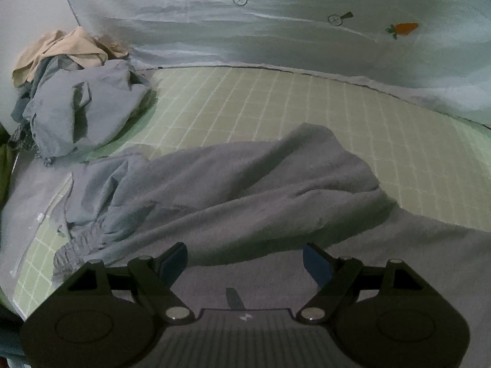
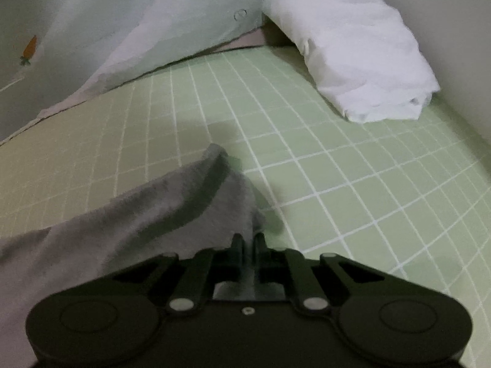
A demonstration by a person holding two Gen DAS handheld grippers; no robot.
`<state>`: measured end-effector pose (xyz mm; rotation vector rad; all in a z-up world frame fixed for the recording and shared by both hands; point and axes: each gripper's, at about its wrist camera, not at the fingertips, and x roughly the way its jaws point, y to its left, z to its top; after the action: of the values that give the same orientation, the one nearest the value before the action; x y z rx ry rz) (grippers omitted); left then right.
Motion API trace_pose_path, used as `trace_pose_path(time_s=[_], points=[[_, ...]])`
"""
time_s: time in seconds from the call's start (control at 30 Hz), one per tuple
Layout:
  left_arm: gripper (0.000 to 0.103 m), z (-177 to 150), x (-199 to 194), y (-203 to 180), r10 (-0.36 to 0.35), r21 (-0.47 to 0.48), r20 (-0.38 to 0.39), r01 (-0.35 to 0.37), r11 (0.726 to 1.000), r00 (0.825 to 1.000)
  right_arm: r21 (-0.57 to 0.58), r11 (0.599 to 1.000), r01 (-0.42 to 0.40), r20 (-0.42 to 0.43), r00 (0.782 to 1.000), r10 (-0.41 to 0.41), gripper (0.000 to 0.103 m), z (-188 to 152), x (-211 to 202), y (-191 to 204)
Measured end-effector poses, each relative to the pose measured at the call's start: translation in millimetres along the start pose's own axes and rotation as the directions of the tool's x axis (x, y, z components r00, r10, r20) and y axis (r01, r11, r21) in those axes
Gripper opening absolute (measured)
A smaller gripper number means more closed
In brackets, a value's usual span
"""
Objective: Fold clothes
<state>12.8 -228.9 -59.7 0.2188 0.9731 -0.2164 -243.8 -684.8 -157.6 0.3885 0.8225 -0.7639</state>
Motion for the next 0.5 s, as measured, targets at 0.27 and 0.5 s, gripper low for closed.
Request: trace_pose_path(time_s=[0.27, 0.5], points=[[0.083, -18, -5, 44, -0.007, -0.004, -0.029, 0.007, 1.000, 1.000, -0.092, 0.996, 0.000, 0.106, 0.994, 0.010, 0.007, -7, -54, 40], [0.083, -25, -4, 89, -0.001, -0.014, -0.050, 0.000, 1.000, 0.999, -0.294, 0.951, -0.097, 0.079, 0.989, 0.126, 0.008, -48, -83, 126]])
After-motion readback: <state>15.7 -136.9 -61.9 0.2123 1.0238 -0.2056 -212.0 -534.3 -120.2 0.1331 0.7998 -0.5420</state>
